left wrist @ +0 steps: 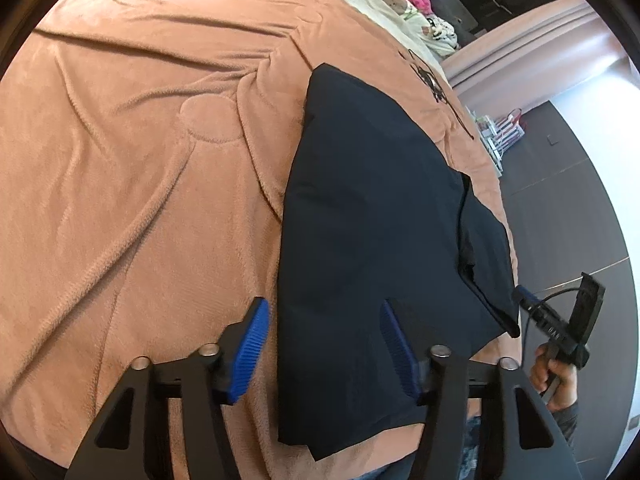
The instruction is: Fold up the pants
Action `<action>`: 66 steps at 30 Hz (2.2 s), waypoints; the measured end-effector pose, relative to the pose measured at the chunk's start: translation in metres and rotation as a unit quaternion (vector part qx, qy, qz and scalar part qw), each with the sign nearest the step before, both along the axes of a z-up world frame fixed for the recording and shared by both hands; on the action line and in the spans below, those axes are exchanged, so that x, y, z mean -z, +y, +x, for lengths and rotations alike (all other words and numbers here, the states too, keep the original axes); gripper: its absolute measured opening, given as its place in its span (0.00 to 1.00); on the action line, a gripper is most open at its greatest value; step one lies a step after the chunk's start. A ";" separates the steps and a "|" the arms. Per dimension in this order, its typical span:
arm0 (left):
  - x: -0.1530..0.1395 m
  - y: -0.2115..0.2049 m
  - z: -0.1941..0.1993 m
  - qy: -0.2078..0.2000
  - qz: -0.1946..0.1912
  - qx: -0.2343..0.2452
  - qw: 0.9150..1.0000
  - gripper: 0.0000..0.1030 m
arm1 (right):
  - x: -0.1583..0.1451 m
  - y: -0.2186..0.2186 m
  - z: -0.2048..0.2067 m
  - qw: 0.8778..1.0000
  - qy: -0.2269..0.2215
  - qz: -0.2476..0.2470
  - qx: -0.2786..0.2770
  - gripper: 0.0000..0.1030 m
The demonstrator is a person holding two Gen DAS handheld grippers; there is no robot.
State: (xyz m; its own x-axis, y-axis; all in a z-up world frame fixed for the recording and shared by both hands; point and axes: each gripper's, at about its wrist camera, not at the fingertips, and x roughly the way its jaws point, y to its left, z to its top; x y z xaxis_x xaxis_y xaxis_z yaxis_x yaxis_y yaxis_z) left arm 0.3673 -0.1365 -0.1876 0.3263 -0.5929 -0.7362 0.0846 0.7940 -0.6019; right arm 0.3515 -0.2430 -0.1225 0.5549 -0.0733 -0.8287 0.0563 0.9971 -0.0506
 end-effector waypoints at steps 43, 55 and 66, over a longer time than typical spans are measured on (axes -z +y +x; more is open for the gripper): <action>-0.004 0.014 -0.005 -0.005 0.002 -0.008 1.000 0.45 | -0.007 -0.061 0.030 0.999 -0.023 -0.002 0.044 0.02; -0.004 0.019 -0.007 -0.006 -0.011 -0.003 1.000 0.45 | -0.003 -0.131 0.041 0.976 -0.028 0.065 0.204 0.02; 0.003 0.019 0.004 0.005 -0.010 -0.004 1.000 0.45 | 0.001 -0.131 0.038 0.987 0.000 0.041 0.156 0.03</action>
